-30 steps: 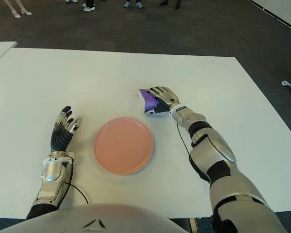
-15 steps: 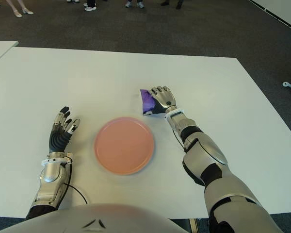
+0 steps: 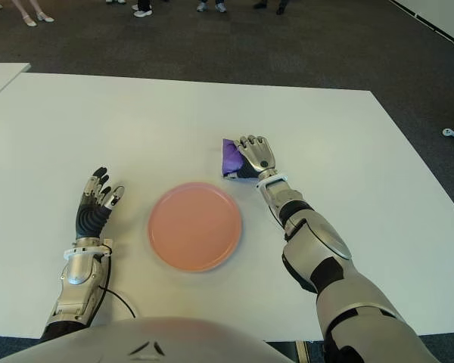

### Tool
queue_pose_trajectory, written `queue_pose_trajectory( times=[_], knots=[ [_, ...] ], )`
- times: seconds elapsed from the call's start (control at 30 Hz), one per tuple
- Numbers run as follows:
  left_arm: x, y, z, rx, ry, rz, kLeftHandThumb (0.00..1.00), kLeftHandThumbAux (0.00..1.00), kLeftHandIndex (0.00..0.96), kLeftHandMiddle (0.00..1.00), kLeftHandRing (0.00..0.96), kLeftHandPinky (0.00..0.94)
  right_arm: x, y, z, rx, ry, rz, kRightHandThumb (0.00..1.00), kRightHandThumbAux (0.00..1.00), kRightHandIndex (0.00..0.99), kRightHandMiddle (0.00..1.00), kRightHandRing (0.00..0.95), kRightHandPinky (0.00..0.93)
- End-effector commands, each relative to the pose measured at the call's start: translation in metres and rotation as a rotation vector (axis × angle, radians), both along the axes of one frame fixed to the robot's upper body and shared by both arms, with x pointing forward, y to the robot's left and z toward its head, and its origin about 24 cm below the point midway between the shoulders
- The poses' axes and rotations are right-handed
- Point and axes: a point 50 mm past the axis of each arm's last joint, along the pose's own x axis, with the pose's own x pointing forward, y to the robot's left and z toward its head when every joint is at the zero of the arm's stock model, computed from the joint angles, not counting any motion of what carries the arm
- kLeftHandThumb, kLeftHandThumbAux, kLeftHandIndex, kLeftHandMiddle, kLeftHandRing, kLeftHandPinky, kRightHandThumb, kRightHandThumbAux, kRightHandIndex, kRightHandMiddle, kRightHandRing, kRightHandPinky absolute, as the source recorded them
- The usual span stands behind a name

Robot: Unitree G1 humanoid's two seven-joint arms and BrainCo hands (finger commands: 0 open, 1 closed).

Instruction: Put the tissue paper into the plate.

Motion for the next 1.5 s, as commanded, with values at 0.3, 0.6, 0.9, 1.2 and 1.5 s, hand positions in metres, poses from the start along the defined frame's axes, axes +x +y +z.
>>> queue_pose_trajectory(
  times=[0.3, 0.6, 0.9, 1.2, 1.5],
  knots=[
    [-0.009, -0.003, -0.016, -0.022, 0.093, 0.006, 0.000, 0.547, 0.000, 0.000, 0.000, 0.000, -0.024, -0.018, -0.035, 0.031, 0.173, -0.112, 0.852, 0.680, 0.392, 0.531, 0.856, 0.819],
    [-0.007, -0.005, -0.017, -0.013, 0.091, -0.005, 0.000, 0.546, 0.000, 0.000, 0.000, 0.000, -0.016, -0.021, -0.024, 0.052, 0.127, -0.121, 0.852, 0.680, 0.393, 0.531, 0.853, 0.821],
    [-0.006, -0.005, -0.017, -0.012, 0.091, -0.009, 0.000, 0.537, 0.000, 0.000, 0.000, 0.000, -0.007, -0.024, -0.010, 0.149, 0.076, -0.177, 0.853, 0.679, 0.396, 0.534, 0.859, 0.842],
    [-0.003, -0.004, -0.020, -0.005, 0.097, -0.008, 0.000, 0.533, 0.000, 0.000, 0.000, 0.000, 0.009, -0.030, 0.016, 0.314, 0.041, -0.229, 0.855, 0.678, 0.400, 0.536, 0.871, 0.854],
    [0.000, -0.004, -0.022, 0.000, 0.100, -0.004, 0.000, 0.532, 0.000, 0.000, 0.000, 0.000, 0.020, -0.037, 0.035, 0.410, 0.018, -0.258, 0.856, 0.677, 0.402, 0.537, 0.873, 0.855]
  ],
)
